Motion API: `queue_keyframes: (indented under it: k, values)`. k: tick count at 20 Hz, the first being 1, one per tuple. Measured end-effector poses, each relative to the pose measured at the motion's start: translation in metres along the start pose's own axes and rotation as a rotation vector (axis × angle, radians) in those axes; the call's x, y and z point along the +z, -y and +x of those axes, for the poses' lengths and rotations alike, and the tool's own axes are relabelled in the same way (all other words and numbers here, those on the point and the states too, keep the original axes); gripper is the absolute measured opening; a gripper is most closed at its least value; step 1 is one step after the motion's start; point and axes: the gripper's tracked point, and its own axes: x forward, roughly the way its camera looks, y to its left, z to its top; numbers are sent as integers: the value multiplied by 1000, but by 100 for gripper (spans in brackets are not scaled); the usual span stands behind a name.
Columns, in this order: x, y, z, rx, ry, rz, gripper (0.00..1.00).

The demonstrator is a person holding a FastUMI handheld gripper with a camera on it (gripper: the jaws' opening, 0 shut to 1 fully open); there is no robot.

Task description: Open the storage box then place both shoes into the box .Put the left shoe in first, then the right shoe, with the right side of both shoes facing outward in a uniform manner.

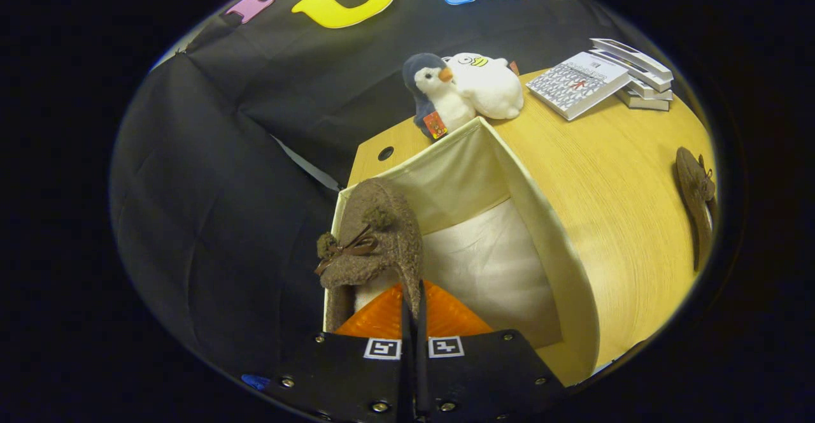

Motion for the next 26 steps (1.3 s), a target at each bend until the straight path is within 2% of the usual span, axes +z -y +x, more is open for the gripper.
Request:
queue_keyframes:
  k: [2, 5, 7, 12, 18, 26]
  values:
    - [-4, -10, 1, 61, -30, -29, 10]
    - [6, -14, -15, 87, -4, -125, 99]
    - [17, -14, -30, 99, 30, -196, 98]
    - [56, 11, -87, 125, 155, -270, 98]
    - [98, 98, -151, 10, 296, -351, 98]
    - [116, 232, -203, -164, 341, -337, 98]
